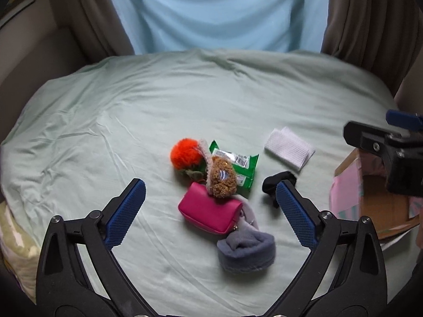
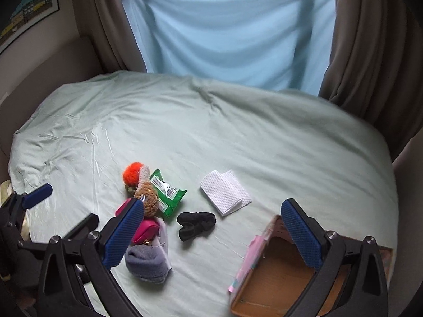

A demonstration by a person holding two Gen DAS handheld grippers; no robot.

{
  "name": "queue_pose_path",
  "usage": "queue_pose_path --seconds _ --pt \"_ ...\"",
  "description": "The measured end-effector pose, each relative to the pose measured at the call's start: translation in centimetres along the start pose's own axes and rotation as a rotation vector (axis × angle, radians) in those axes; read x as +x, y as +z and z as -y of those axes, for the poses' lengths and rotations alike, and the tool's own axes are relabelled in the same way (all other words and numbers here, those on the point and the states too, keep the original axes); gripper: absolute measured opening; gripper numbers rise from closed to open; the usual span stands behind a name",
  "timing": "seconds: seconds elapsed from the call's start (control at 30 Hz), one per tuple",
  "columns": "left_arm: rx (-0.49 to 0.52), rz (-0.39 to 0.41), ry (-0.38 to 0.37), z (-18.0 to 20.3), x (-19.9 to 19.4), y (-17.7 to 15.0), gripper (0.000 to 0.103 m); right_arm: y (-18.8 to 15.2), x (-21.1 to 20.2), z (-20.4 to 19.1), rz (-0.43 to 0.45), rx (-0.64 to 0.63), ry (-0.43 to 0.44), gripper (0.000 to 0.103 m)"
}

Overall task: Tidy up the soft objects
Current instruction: 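Grasp the brown plush toy with the left gripper while the right grasps the black socks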

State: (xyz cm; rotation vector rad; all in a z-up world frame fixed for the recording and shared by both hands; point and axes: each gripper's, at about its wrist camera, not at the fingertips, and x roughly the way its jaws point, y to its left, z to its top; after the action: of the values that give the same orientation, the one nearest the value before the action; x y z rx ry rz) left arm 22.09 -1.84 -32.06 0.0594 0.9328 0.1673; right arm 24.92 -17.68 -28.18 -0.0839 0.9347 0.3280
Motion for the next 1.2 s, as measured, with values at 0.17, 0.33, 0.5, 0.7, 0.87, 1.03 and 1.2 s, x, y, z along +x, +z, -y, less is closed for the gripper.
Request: queue_pose_path --seconds 0.17,0.33,0.5,0.7,0.87,1.03,1.2 --pt "0.088 -0.040 -0.004 1.3 6.4 -0.5 0.089 -0.4 7.4 -0.5 -0.107 0.032 0.022 0.102" --pt "0.126 -0.104 -0.011 1.7 11.2 -1.0 0.076 -1.5 13.5 -0.8 -0.212 0.056 0.032 0.099" --pt "0.128 -0.162 -0.026 1.8 14.7 -1.8 0.069 -2.8 17.3 -0.9 -0.296 0.077 0.043 0.095" --pt "0.147 -0.193 -0.022 1.7 16.6 -2.6 0.067 -4.3 20.1 -1.3 -0.360 0.106 0.070 0.088" --pt "0.163 -0.208 -0.035 1.6 17.5 -2.6 0.055 -5.0 21.4 -0.8 -0.396 0.148 0.085 0.068" --pt "0.168 -0.216 -0.073 1.7 17.9 -2.4 0.037 -5.0 21.2 -0.4 -0.384 0.146 0.076 0.045" --pt "0.140 -0.208 -0.090 1.4 17.8 -2.4 0.035 -5.2 21.0 -0.3 -0.371 0.144 0.062 0.028"
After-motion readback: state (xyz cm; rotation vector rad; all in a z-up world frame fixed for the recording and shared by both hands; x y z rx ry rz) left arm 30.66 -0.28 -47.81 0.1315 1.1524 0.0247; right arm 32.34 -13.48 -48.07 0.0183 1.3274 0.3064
